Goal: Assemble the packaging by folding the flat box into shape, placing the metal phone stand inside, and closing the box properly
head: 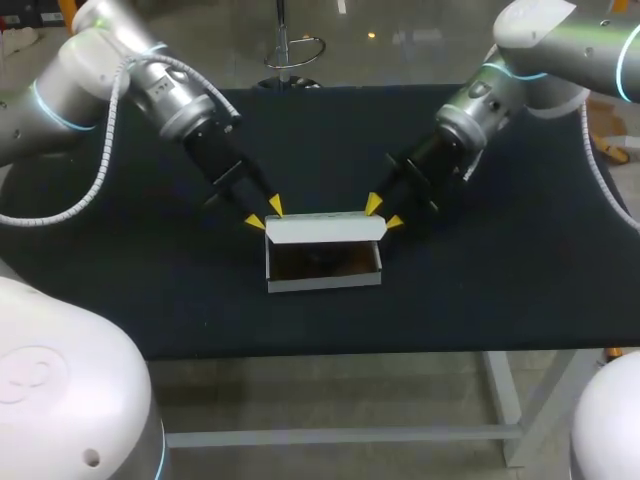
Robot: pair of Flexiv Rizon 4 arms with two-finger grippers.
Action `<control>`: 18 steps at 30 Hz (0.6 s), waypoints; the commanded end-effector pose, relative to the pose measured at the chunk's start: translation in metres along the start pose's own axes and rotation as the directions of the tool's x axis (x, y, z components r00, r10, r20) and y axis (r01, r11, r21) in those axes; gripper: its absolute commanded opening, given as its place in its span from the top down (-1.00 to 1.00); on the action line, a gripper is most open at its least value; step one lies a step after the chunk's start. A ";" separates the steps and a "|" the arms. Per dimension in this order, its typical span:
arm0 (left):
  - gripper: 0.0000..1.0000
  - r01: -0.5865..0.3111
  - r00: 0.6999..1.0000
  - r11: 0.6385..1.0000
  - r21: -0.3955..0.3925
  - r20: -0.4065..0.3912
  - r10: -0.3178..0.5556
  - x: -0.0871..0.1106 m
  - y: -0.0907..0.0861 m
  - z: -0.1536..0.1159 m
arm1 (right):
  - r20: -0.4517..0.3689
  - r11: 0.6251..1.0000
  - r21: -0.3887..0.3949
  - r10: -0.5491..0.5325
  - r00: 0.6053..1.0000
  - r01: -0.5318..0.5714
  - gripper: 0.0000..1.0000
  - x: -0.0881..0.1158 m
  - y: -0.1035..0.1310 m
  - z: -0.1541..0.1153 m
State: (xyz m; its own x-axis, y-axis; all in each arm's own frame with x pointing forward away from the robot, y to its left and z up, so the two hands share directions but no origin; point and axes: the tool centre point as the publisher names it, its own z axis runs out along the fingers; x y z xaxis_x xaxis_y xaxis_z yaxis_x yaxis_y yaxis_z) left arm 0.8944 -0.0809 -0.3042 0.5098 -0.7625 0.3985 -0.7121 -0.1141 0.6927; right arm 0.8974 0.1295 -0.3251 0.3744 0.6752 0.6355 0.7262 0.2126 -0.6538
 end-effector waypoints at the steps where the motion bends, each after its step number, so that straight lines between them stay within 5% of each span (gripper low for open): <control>1: 0.25 0.008 1.000 1.000 -0.021 -0.001 -0.008 0.004 -0.006 -0.001 | -0.004 0.998 0.069 -0.002 1.000 0.003 0.24 0.005 0.006 -0.001; 18: 0.21 0.041 0.999 0.997 -0.064 -0.027 -0.043 0.005 -0.010 -0.008 | -0.019 0.996 0.093 0.012 1.000 -0.010 0.24 0.011 0.010 -0.006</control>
State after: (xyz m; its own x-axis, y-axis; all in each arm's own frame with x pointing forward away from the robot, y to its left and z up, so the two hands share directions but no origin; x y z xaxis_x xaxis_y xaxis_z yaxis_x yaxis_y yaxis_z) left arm 0.9032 -0.0758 -0.3034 0.5545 -0.7361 0.3881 -0.6647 -0.1112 0.7388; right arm 0.9057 0.1321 -0.3215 0.3964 0.6606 0.6376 0.7035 0.2277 -0.6733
